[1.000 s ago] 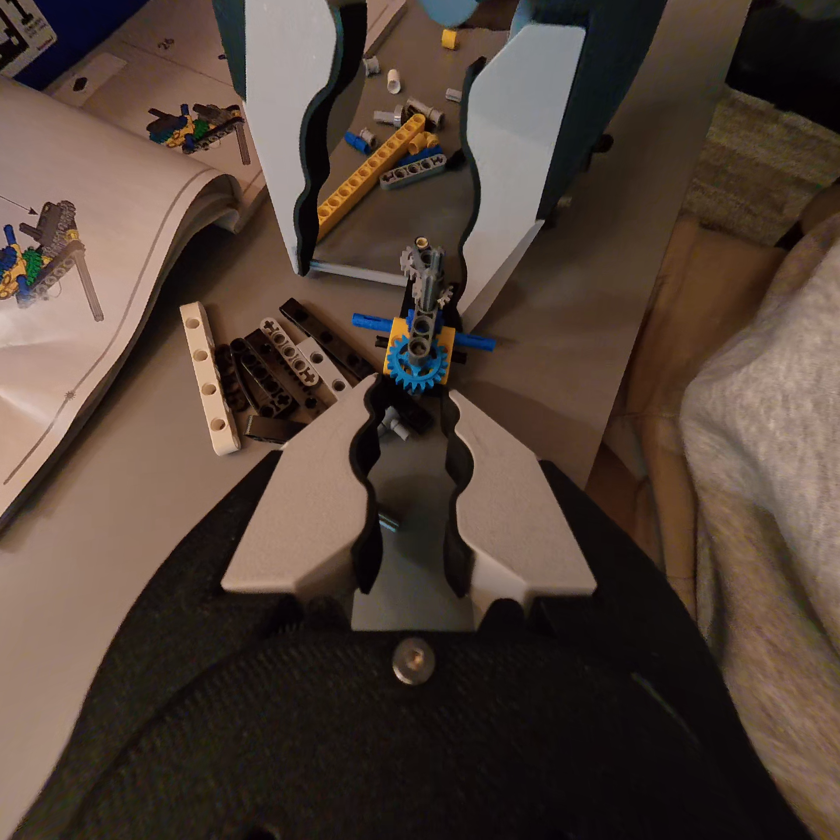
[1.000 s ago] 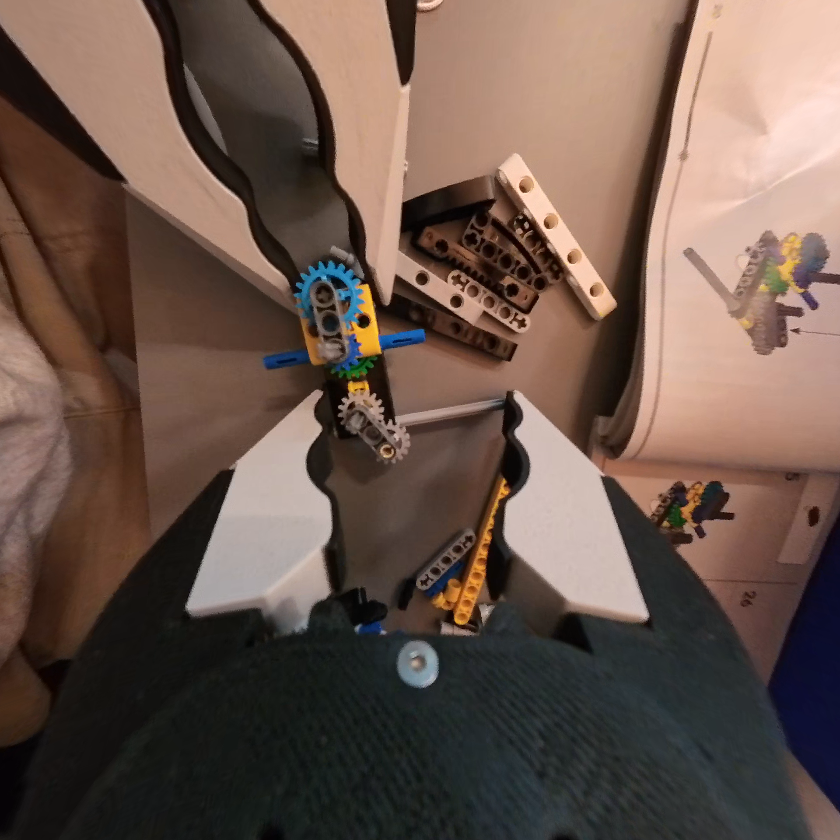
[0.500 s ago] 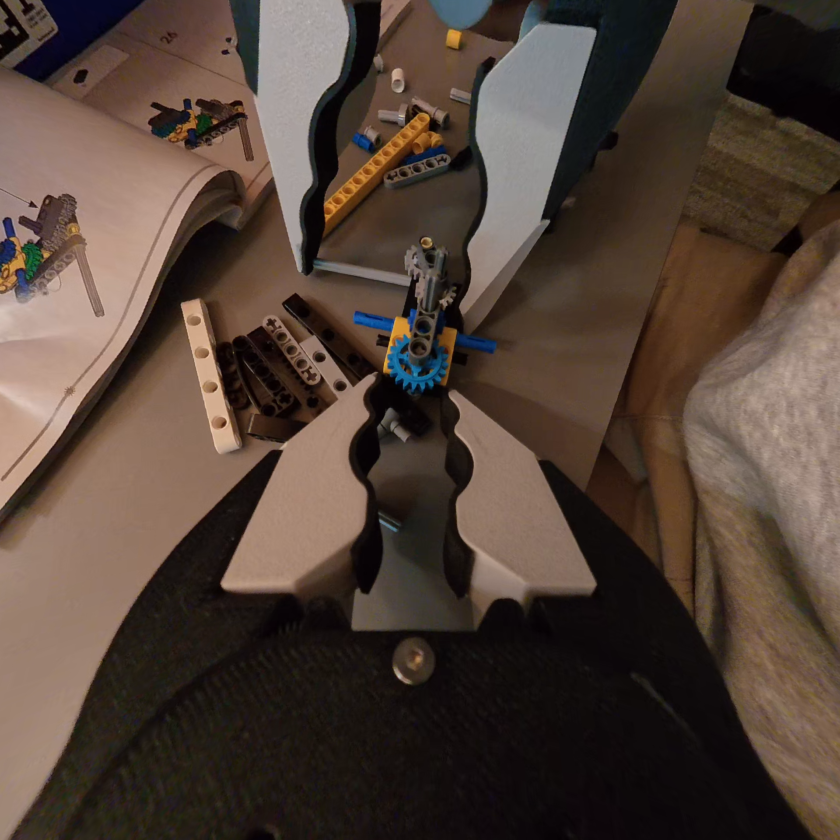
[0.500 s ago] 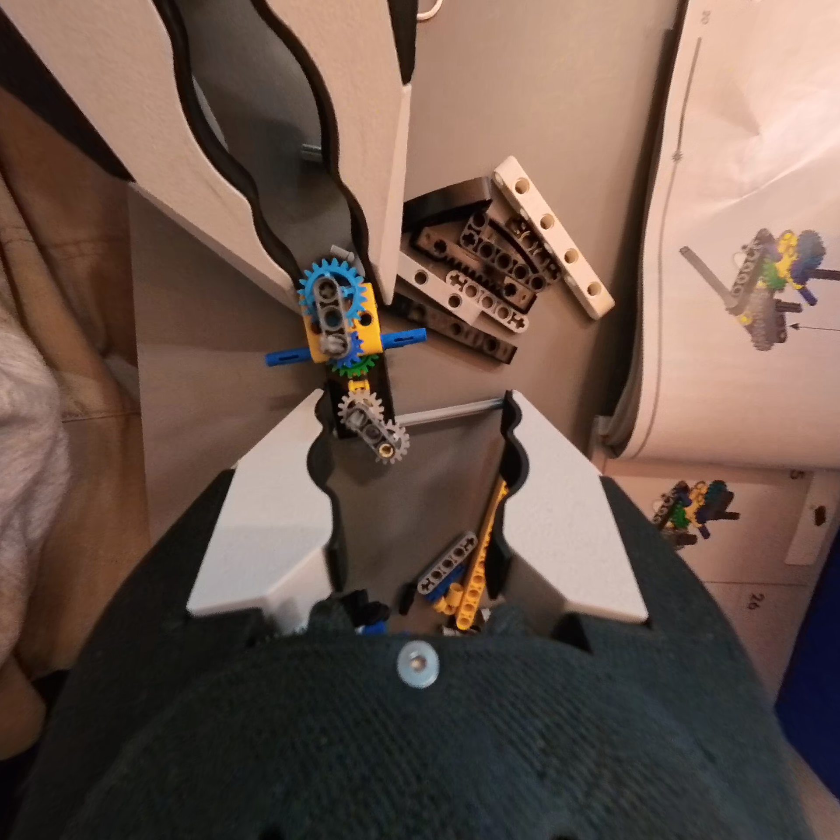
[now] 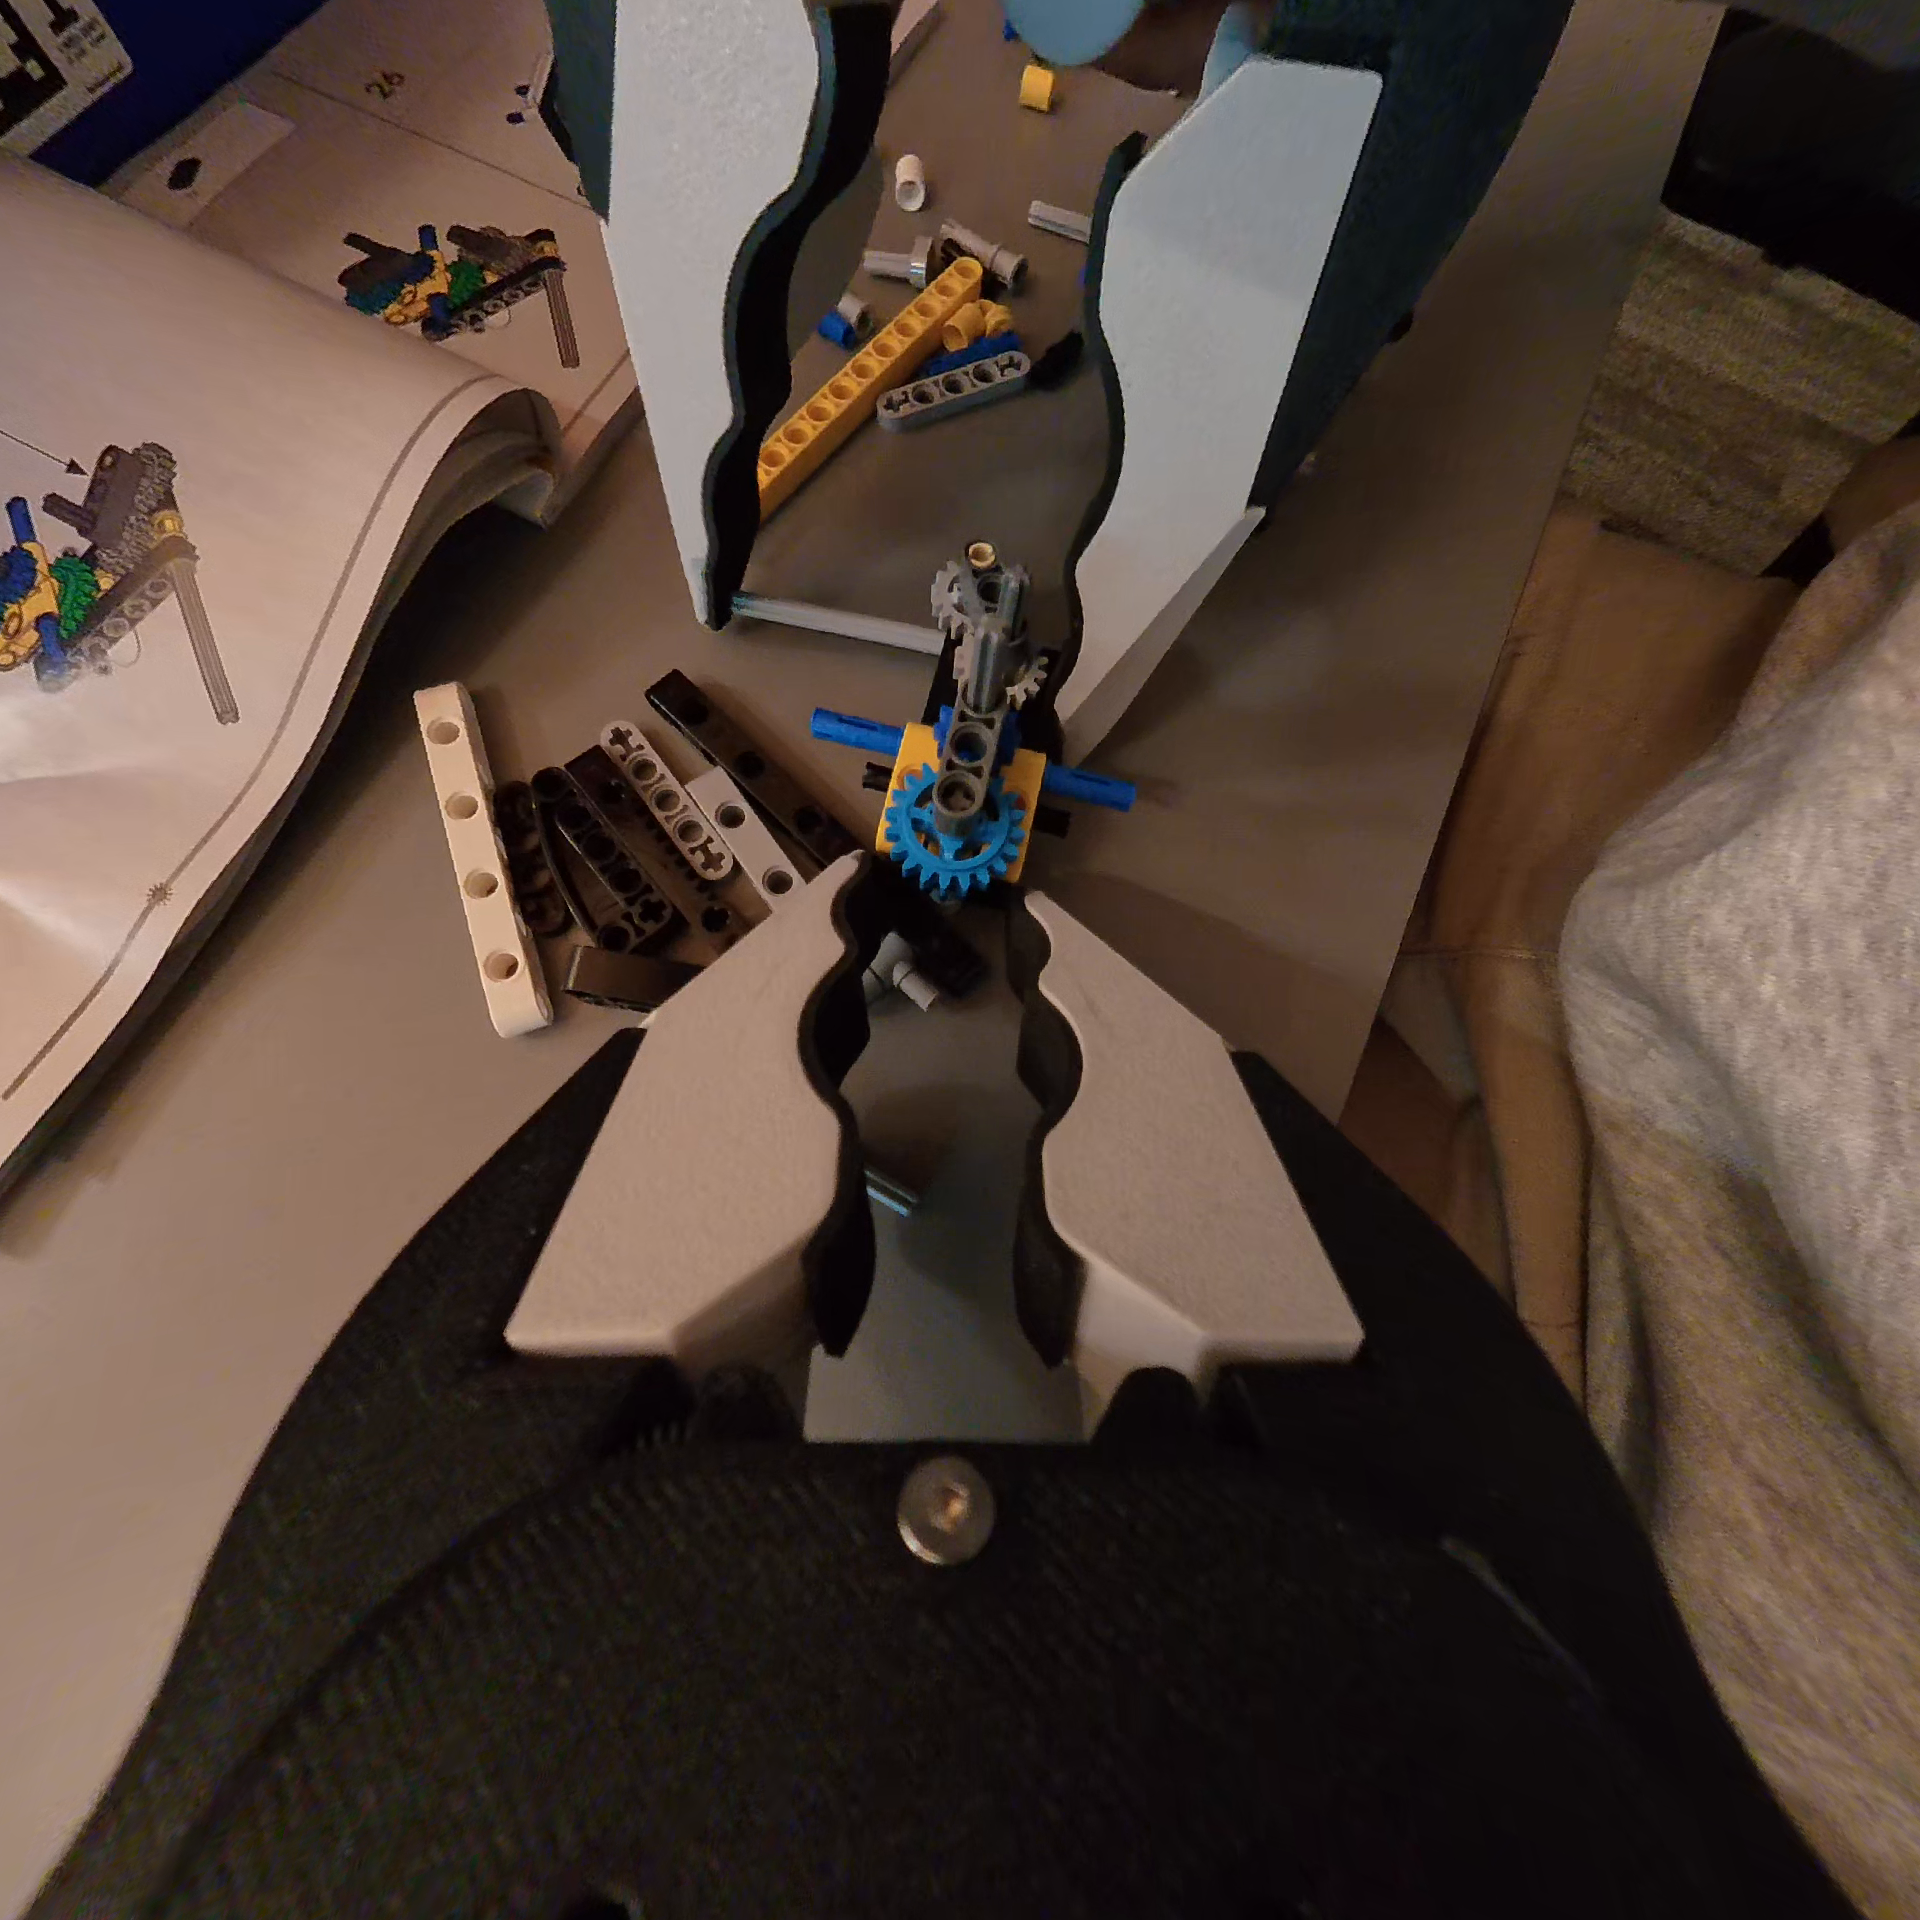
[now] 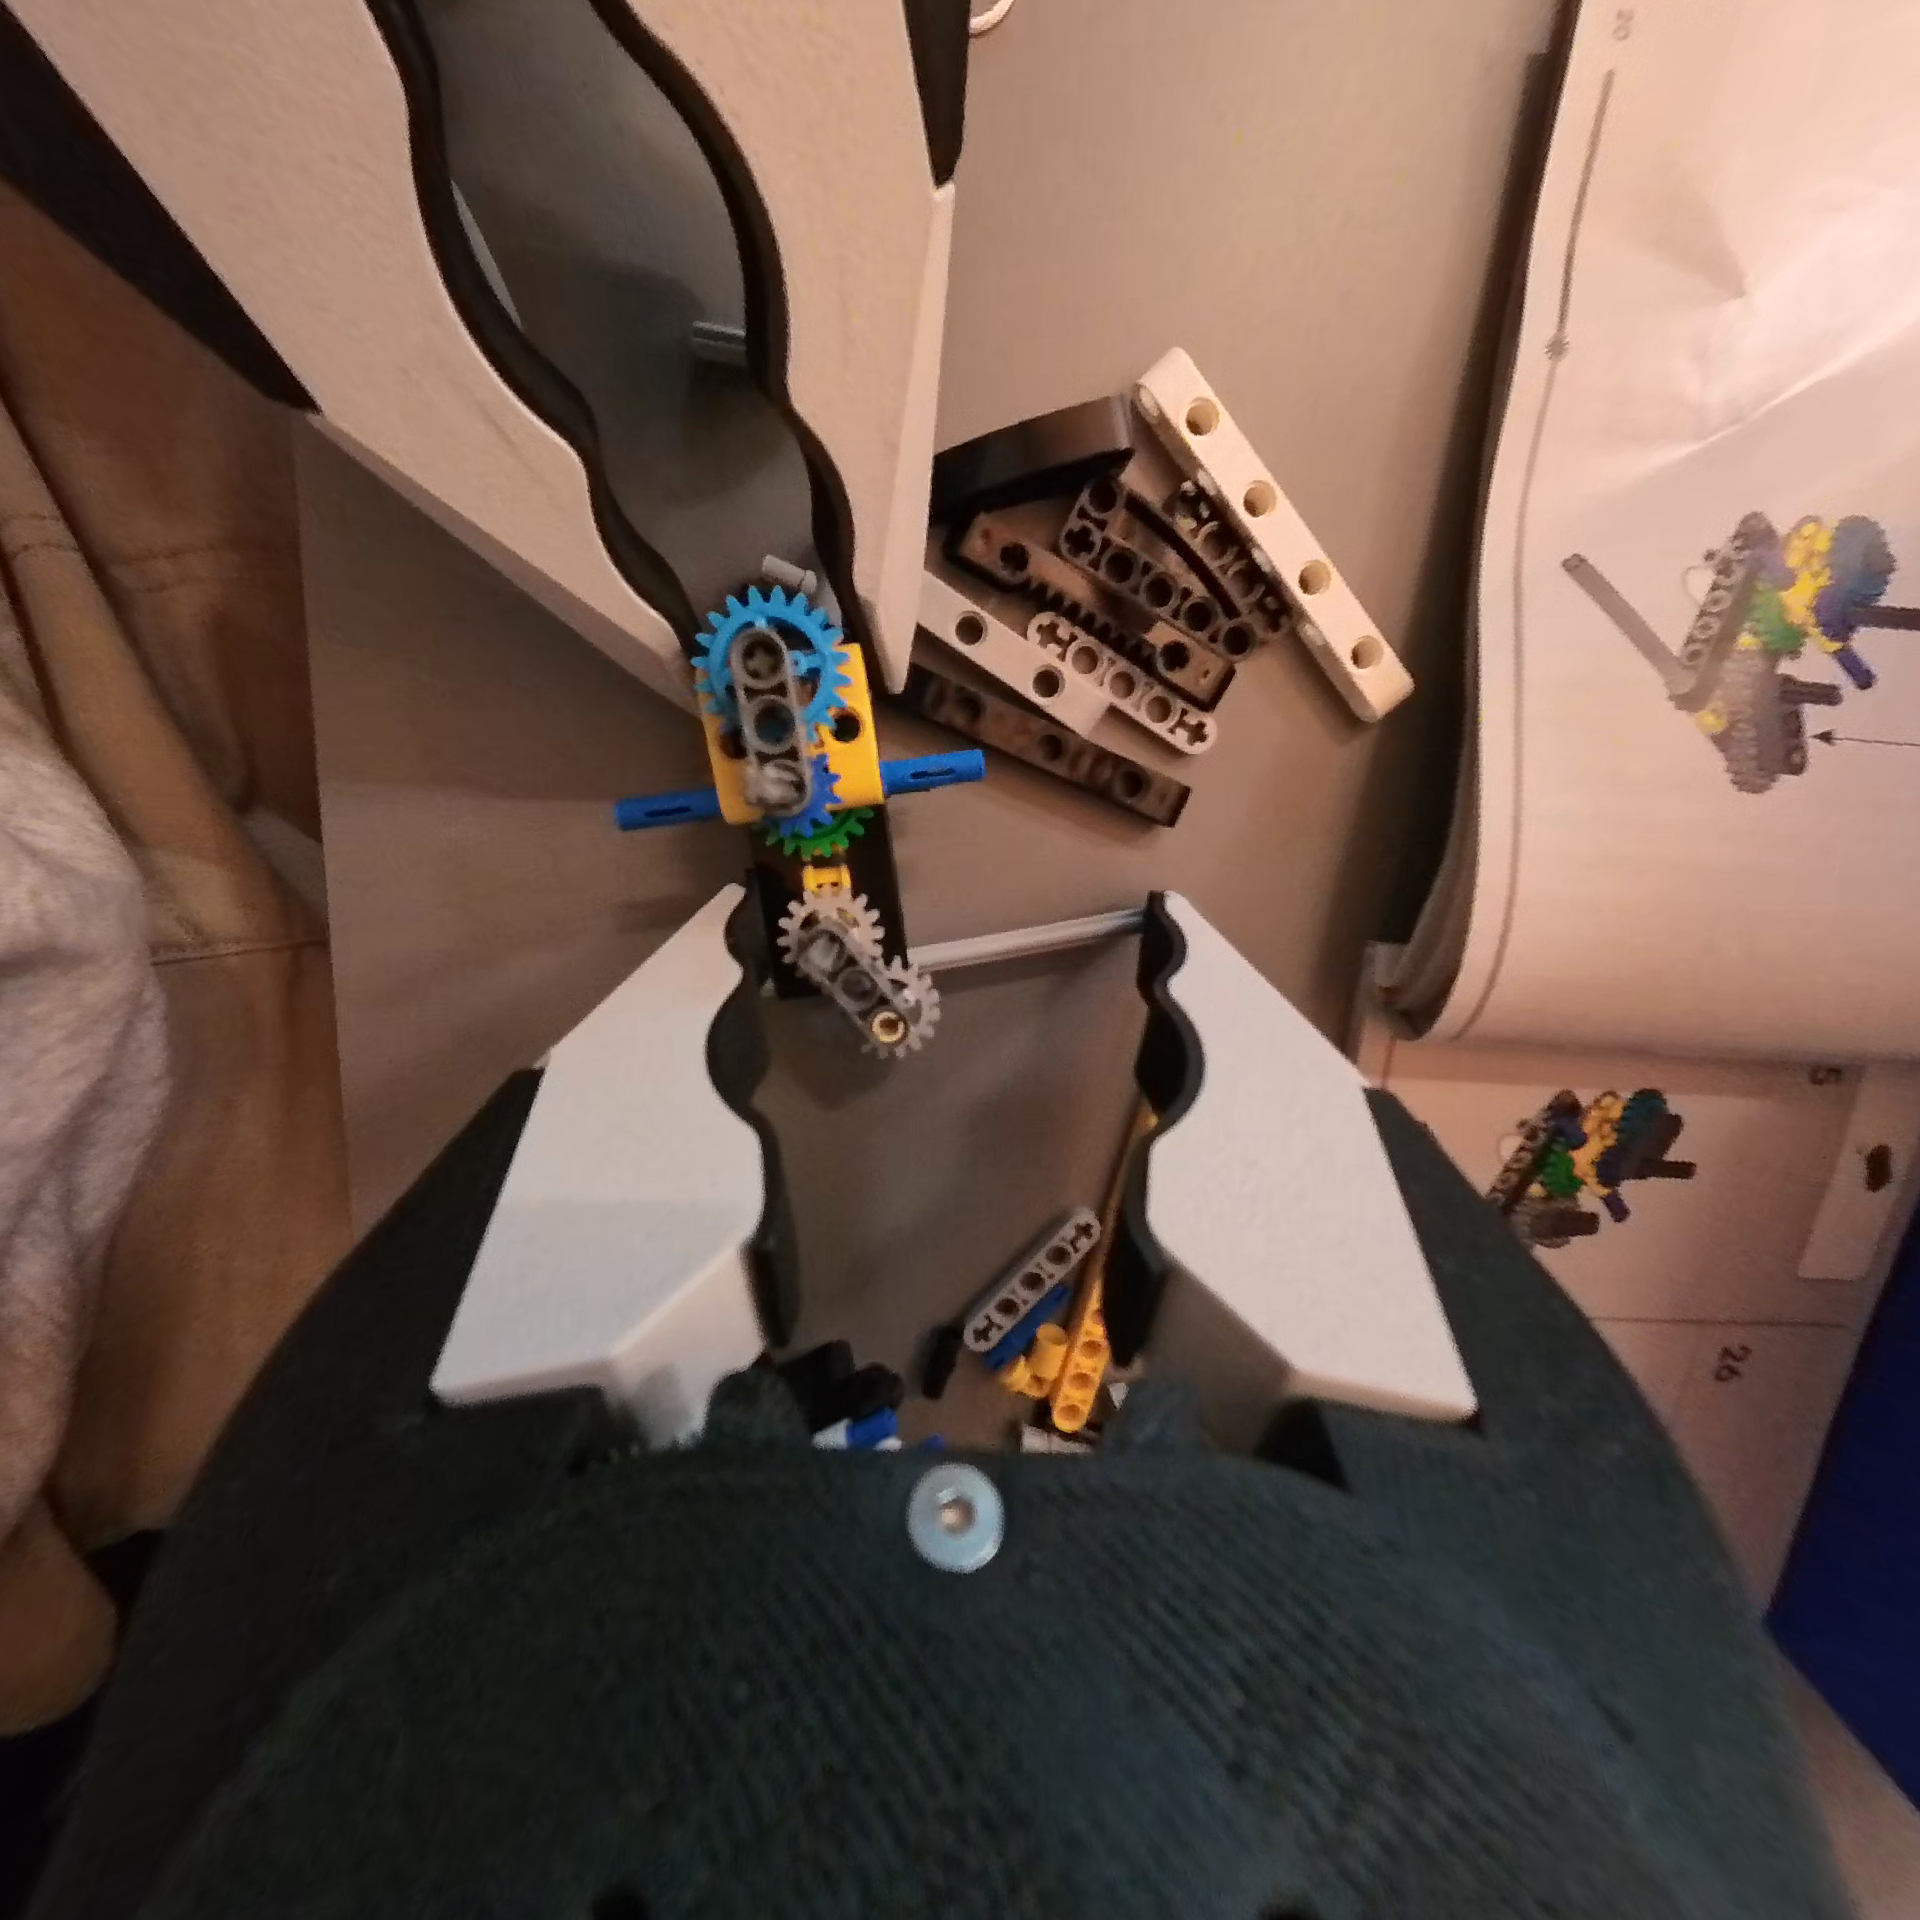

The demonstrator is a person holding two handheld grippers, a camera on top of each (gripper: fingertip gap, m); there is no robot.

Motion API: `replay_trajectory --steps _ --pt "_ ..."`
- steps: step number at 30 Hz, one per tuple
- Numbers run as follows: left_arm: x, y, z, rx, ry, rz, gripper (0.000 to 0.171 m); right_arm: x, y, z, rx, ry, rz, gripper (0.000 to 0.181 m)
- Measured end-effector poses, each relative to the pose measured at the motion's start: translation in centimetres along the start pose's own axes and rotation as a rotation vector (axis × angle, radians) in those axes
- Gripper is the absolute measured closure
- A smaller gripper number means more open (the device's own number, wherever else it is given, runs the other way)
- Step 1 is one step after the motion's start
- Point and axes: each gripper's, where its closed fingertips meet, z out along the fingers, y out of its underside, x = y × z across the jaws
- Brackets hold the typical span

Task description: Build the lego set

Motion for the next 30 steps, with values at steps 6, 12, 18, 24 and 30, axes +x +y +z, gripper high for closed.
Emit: replay_trajectory --steps 6,12,18,24,30 --pt "-0.01 0.01 0.01 0.0 0.001 -0.002 0.15 -0.07 0.03 -0.03 0.006 0.006 0.004 0.111" --pt "0.0 0.04 0.02 0.0 0.001 -0.002 0.15 -0.15 0.1 -0.06 0.002 0.01 0.003 0.113" --pt "0.0 0.04 0.01 0.0 0.001 -0.003 0.15 -0.26 0.16 -0.07 -0.004 0.011 0.006 0.117" --pt "-0.47 -0.02 -0.11 0.007 -0.021 -0.018 0.149 -0.64 0.06 -0.15 0.015 0.005 0.021 0.141" --pt "-0.09 0.03 -0.13 0.004 -0.001 -0.004 0.149 -0.98 0.19 -0.22 -0.004 0.01 0.01 0.141"
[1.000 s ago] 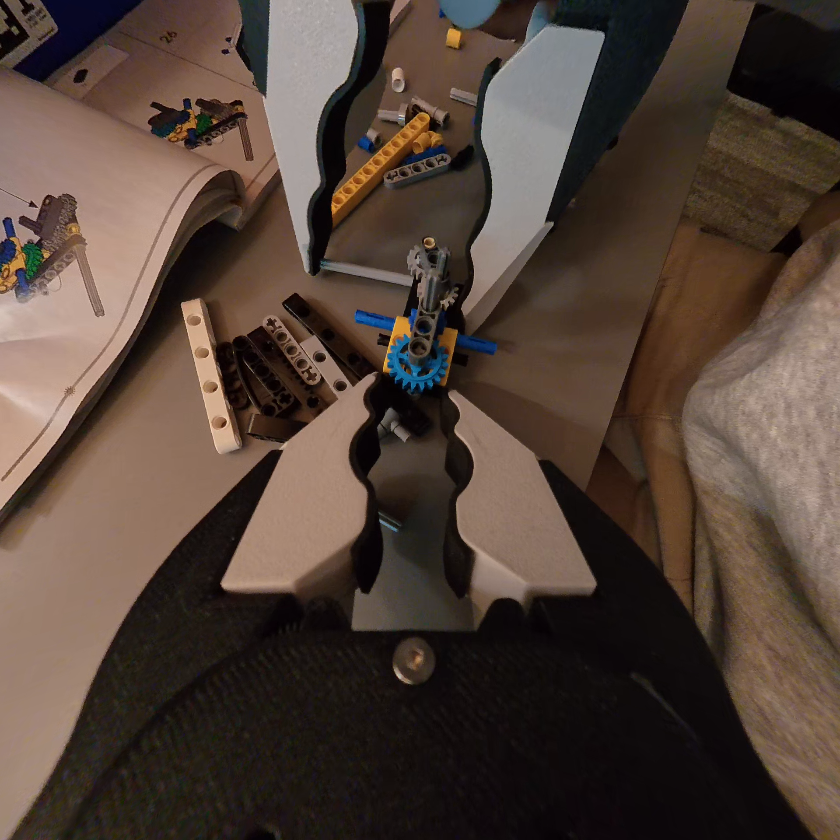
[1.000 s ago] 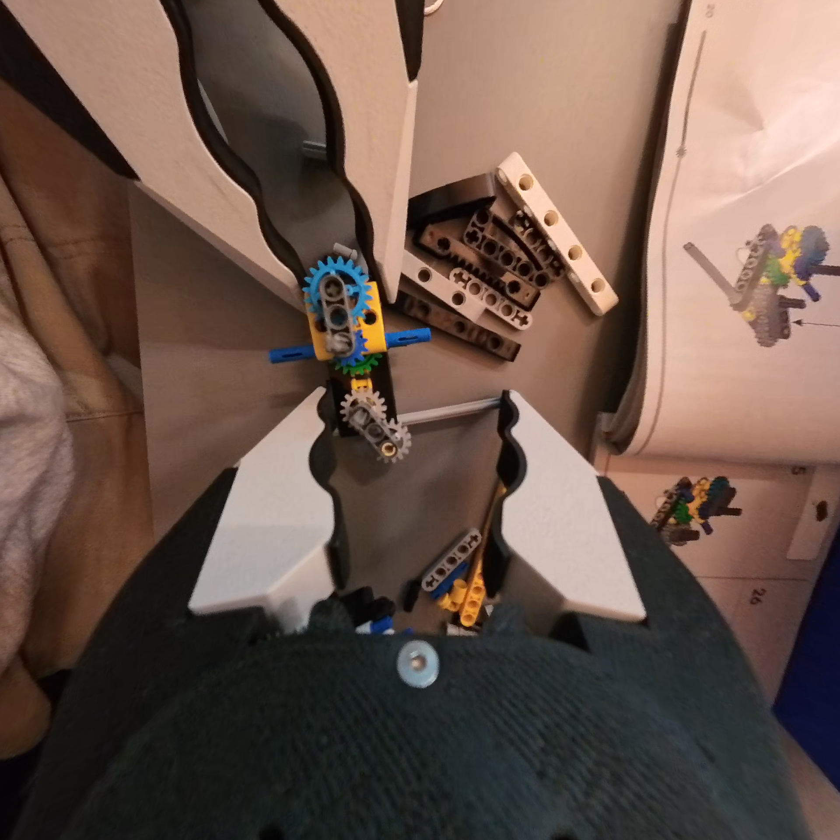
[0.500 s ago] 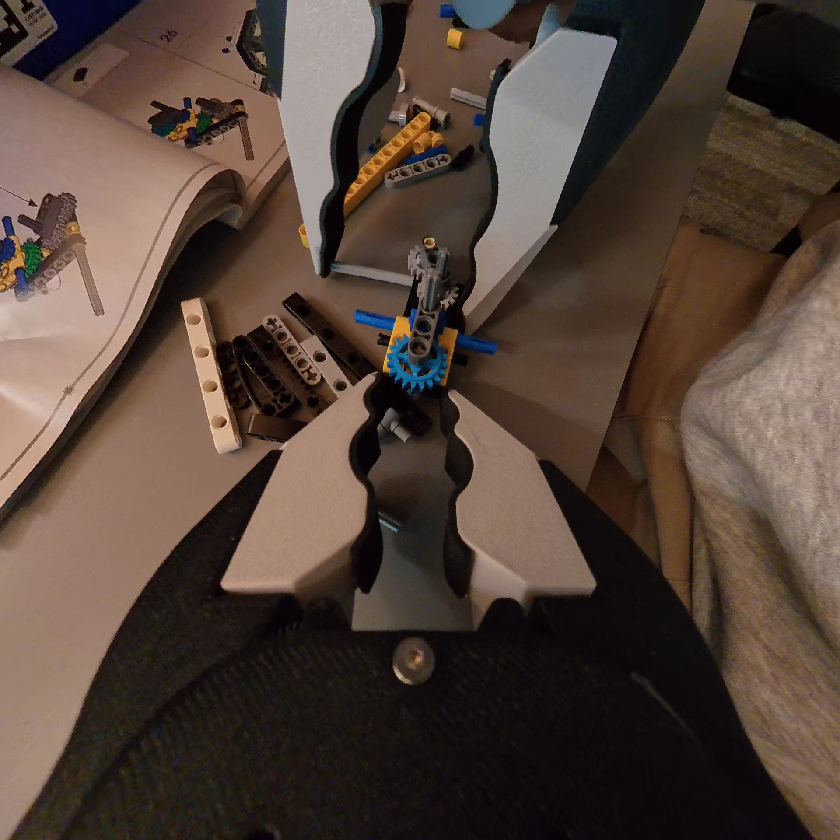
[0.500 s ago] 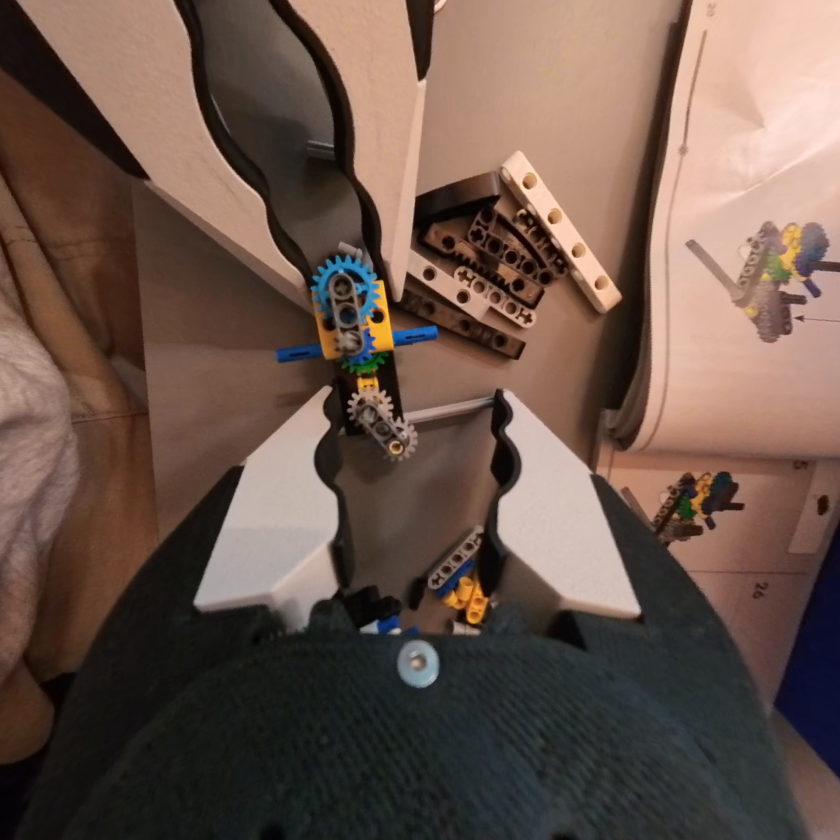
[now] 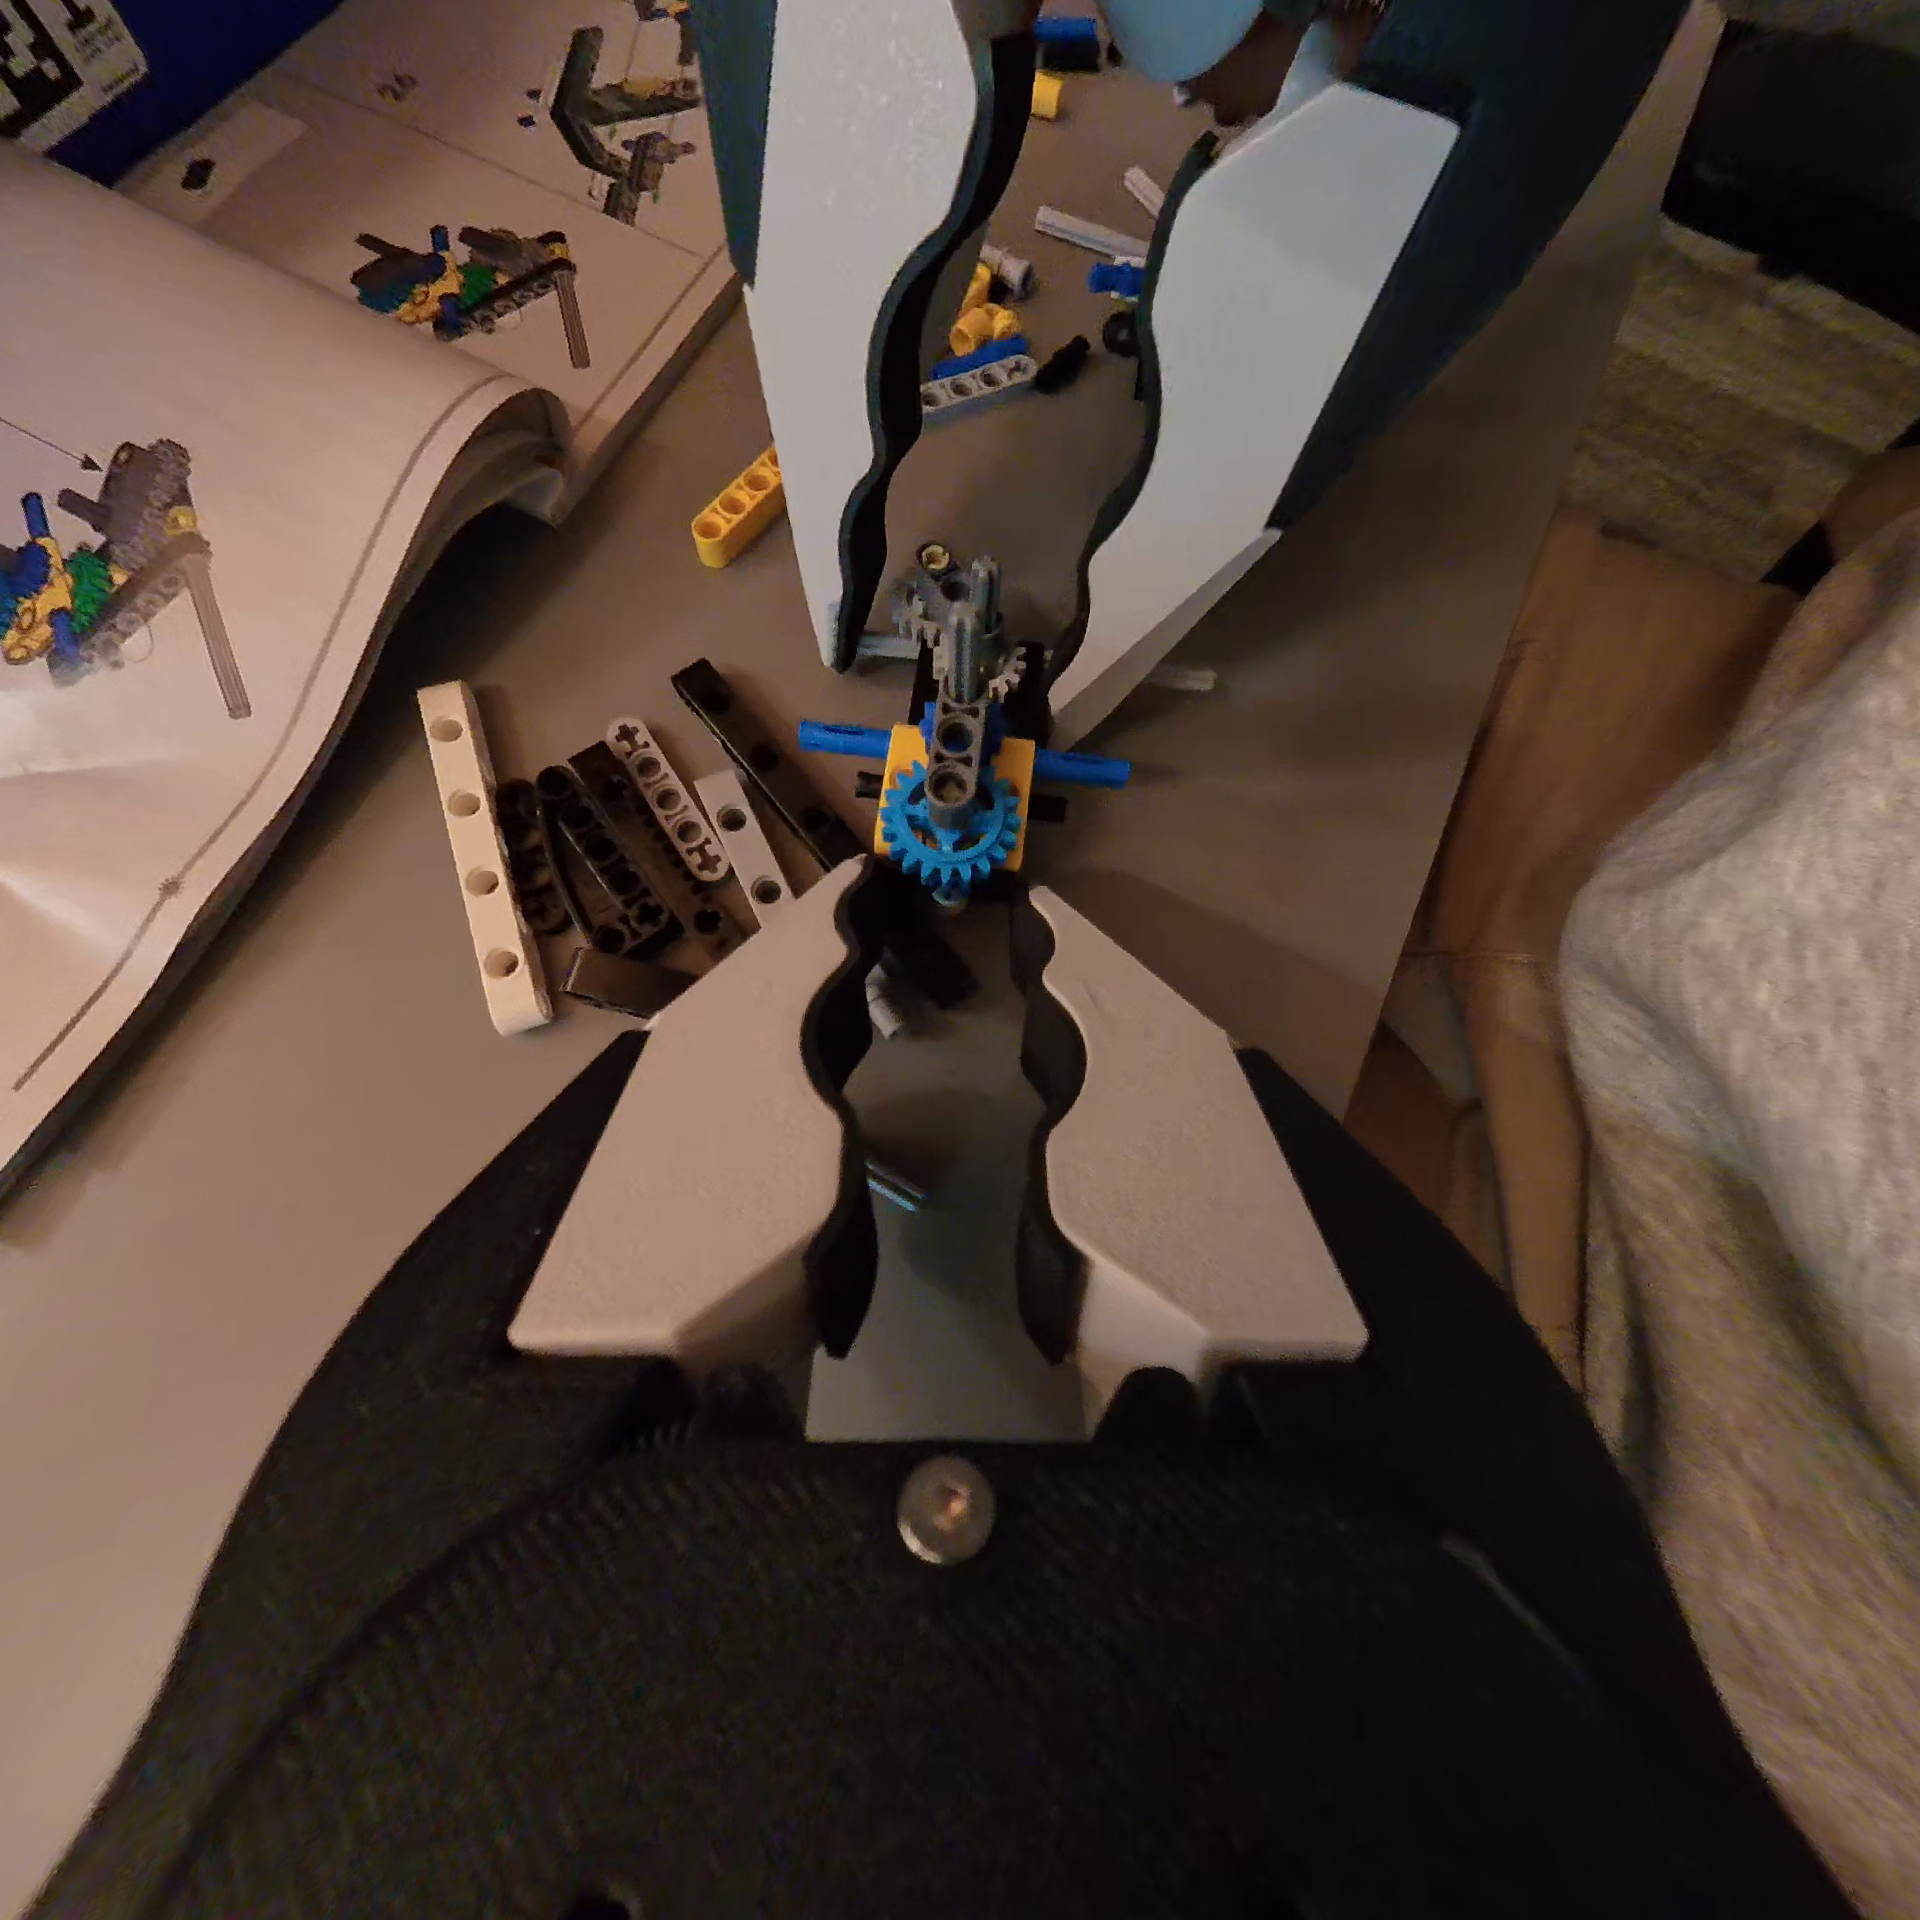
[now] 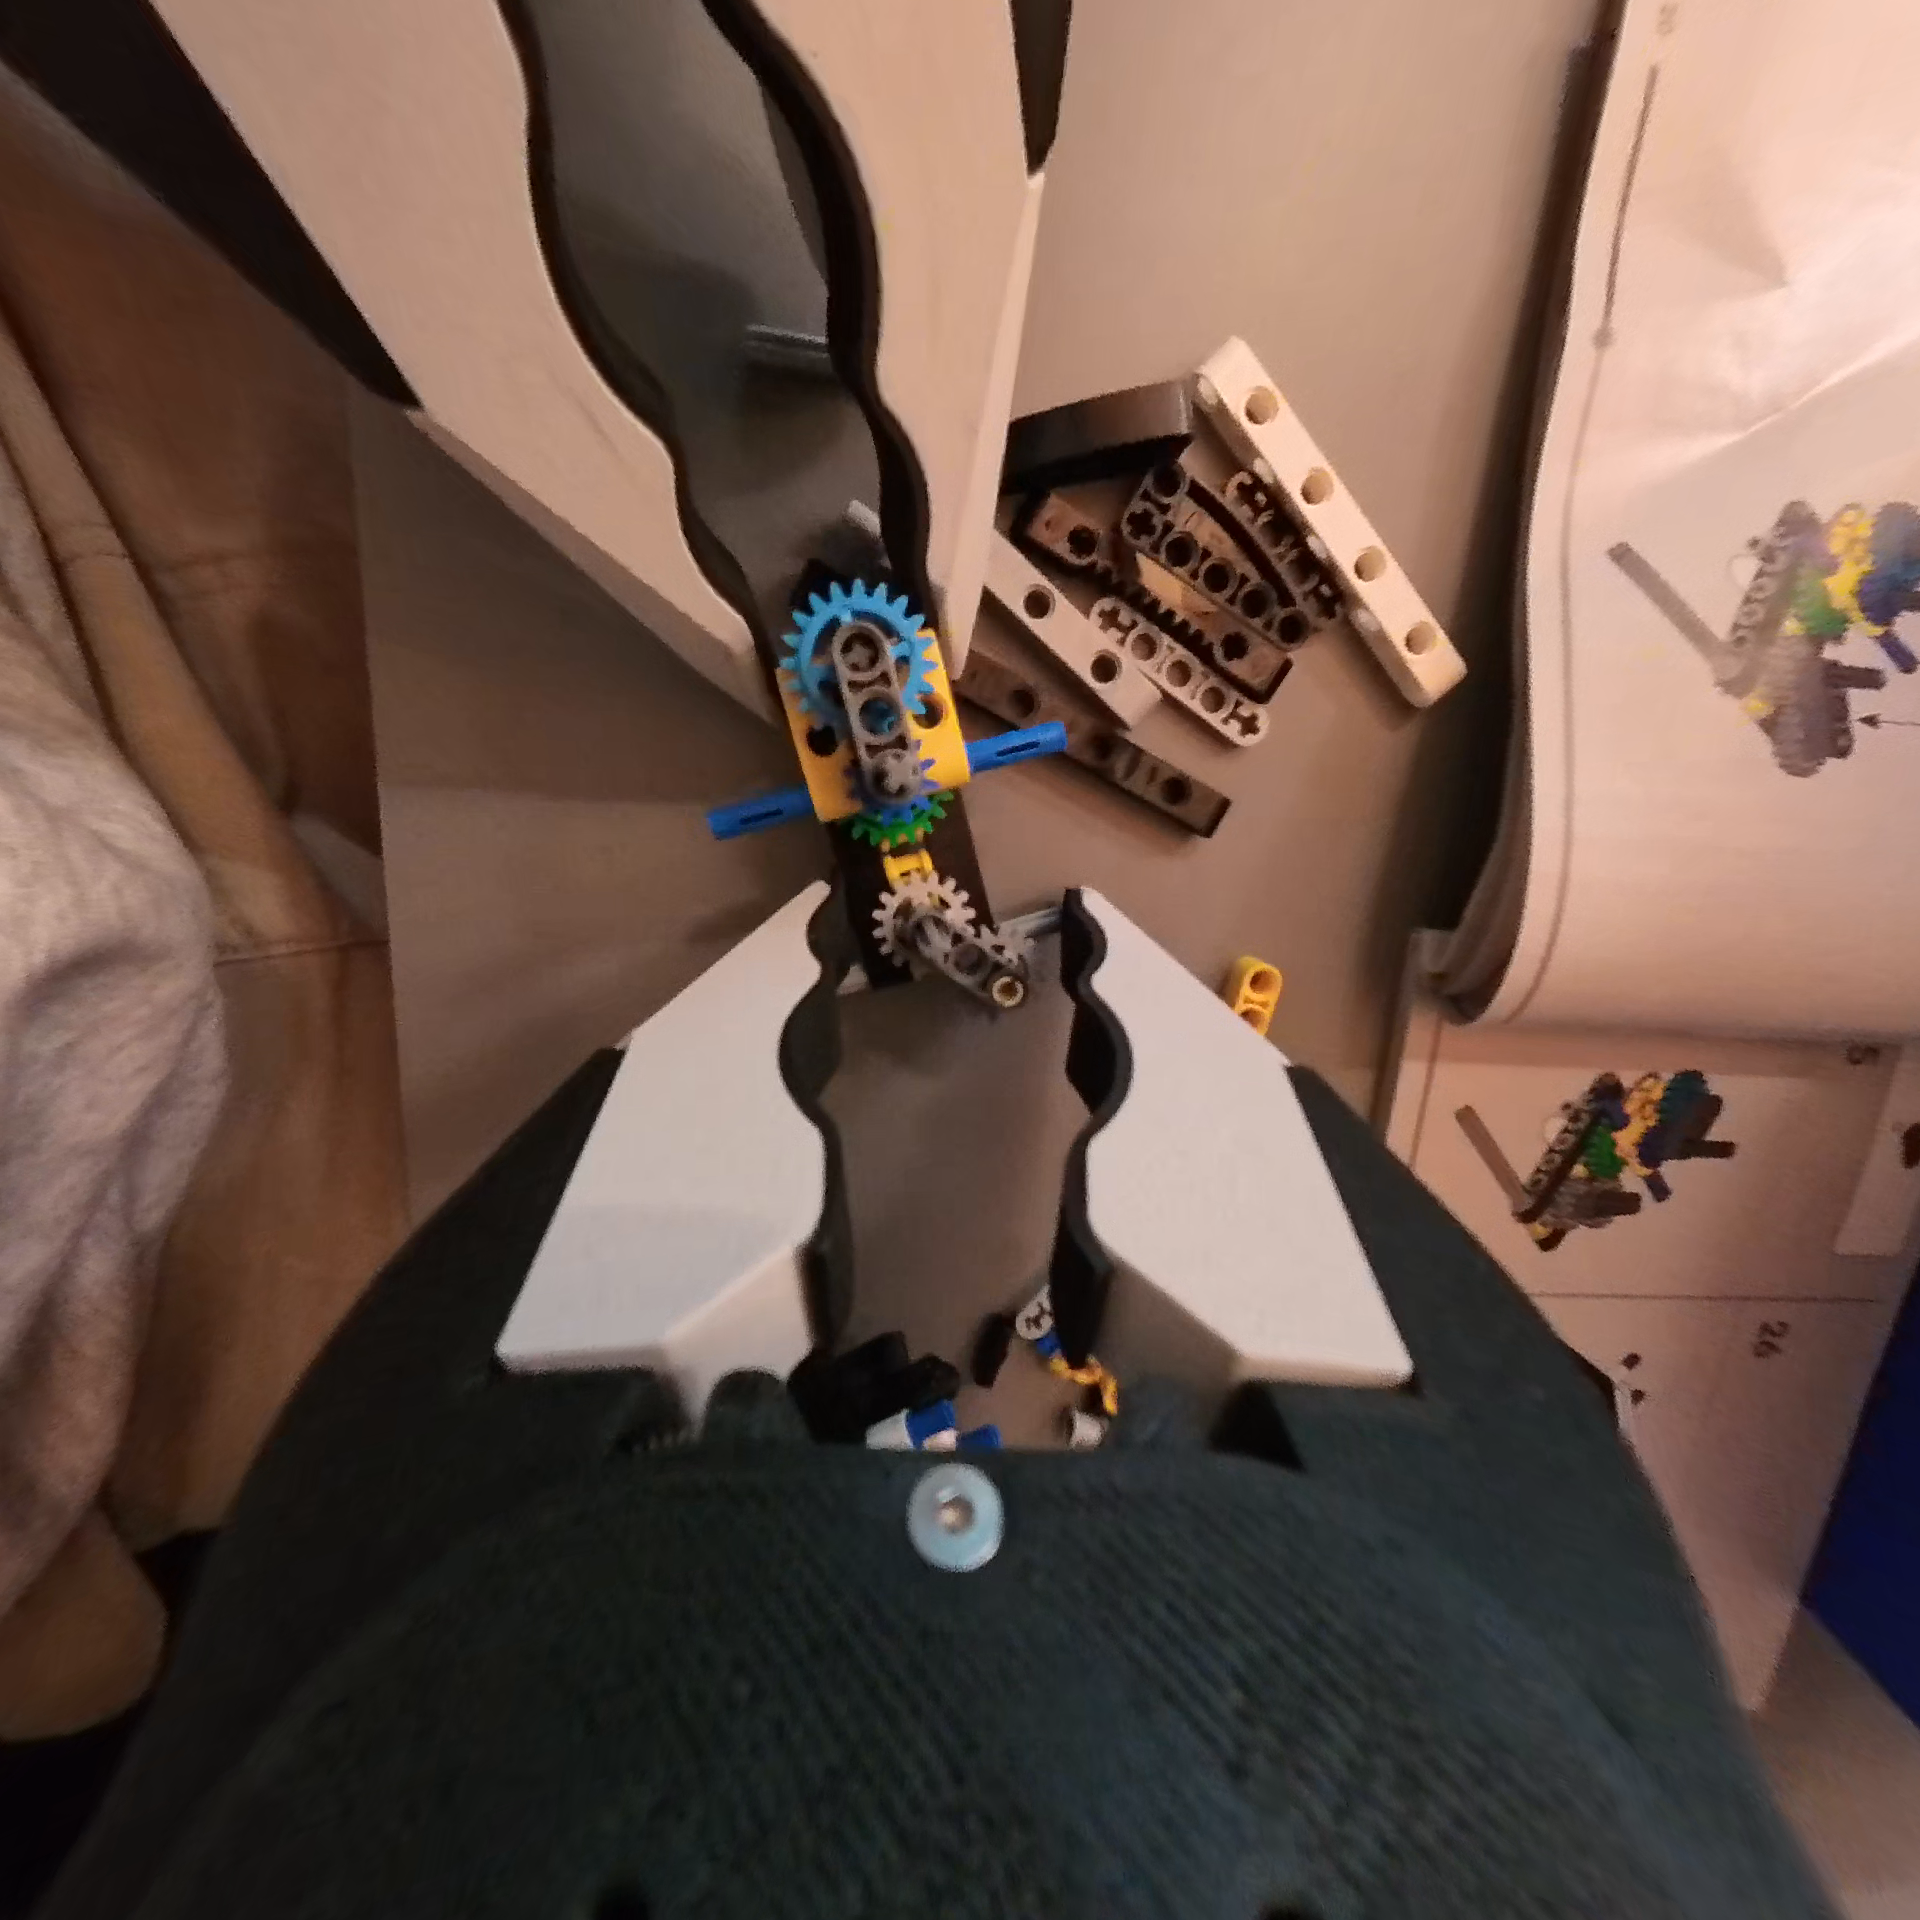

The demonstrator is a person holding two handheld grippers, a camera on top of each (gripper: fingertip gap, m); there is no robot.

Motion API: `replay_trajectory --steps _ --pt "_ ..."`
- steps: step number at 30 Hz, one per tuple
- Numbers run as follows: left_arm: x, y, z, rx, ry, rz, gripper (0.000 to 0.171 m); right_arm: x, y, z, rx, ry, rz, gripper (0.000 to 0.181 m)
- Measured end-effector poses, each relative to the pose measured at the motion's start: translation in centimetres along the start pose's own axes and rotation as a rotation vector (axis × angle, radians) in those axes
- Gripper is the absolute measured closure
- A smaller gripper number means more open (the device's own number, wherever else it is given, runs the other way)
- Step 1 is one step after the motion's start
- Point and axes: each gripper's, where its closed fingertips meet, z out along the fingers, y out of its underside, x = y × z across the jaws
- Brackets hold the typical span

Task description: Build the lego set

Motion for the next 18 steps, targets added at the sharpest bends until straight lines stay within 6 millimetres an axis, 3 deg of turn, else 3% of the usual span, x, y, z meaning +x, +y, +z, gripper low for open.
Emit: replay_trajectory --steps 18 --pt "-0.02 -0.01 -0.15 0.001 0.002 -0.01 0.149 -0.13 0.08 -0.04 0.0 -0.001 0.003 0.142"
